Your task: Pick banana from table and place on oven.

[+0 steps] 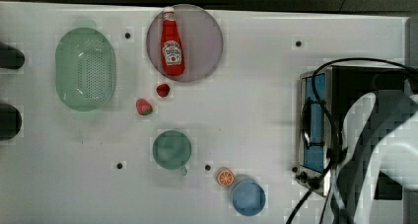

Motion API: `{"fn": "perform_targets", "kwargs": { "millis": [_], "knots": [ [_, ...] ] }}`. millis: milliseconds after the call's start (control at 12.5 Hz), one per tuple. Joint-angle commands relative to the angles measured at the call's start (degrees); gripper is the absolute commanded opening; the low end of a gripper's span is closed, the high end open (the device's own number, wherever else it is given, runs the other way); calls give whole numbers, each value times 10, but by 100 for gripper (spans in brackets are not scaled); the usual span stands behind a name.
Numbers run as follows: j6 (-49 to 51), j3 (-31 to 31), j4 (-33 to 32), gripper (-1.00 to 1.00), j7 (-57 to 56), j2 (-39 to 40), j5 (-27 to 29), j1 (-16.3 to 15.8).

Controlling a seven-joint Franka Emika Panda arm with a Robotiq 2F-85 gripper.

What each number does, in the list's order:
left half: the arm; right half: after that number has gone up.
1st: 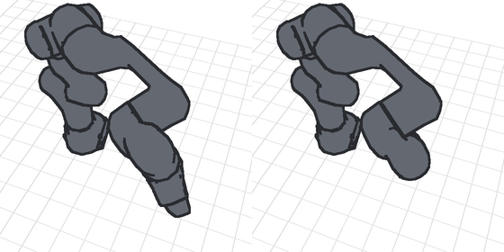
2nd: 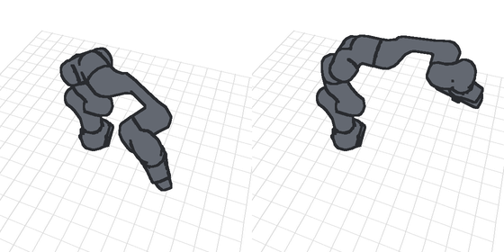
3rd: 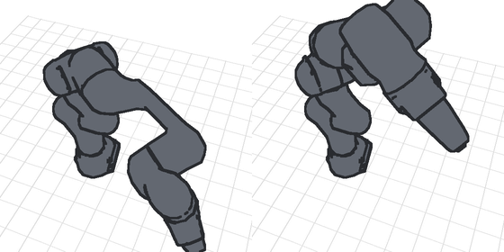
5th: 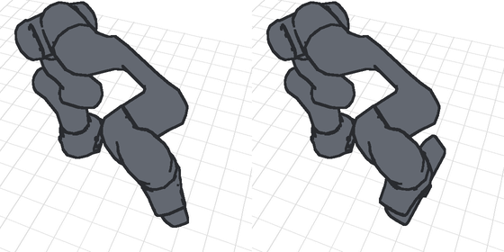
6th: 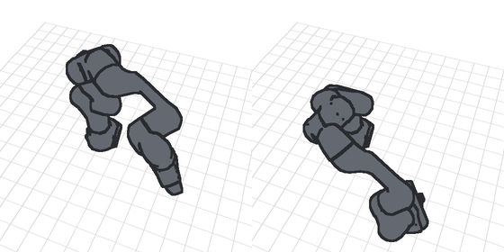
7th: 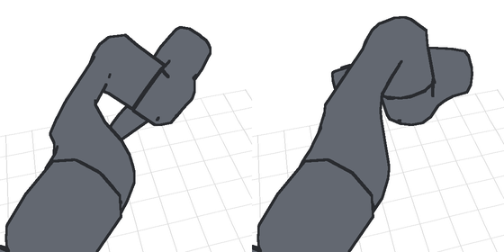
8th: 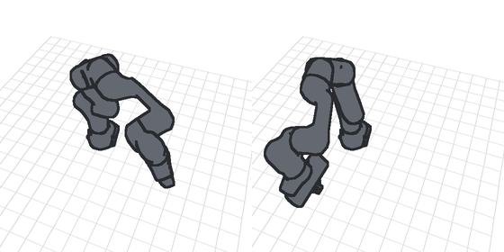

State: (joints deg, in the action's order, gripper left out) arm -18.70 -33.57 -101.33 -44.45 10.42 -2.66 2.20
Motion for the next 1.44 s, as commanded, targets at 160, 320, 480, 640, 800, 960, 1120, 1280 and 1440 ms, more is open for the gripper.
{"fn": "perform_targets", "kwargs": {
  "millis": [160, 320, 480, 640, 800, 960, 1120, 1280, 1440],
  "knots": [
    [117, 60, 24, 100, 126, -119, -9, -47],
    [182, 128, 22, 100, 265, -148, -9, -60],
    [187, 204, 19, 100, 401, -157, -9, -65],
    [181, 264, 18, 100, 509, -159, -9, -65],
    [170, 290, 18, 100, 574, -163, -8, -65],
    [156, 295, 18, 100, 584, -171, -9, -65],
    [163, 292, 18, 100, 581, -172, -7, -65],
    [163, 292, 18, 100, 581, -171, -8, -64],
    [163, 292, 18, 100, 581, -170, -8, -64]
  ]
}}
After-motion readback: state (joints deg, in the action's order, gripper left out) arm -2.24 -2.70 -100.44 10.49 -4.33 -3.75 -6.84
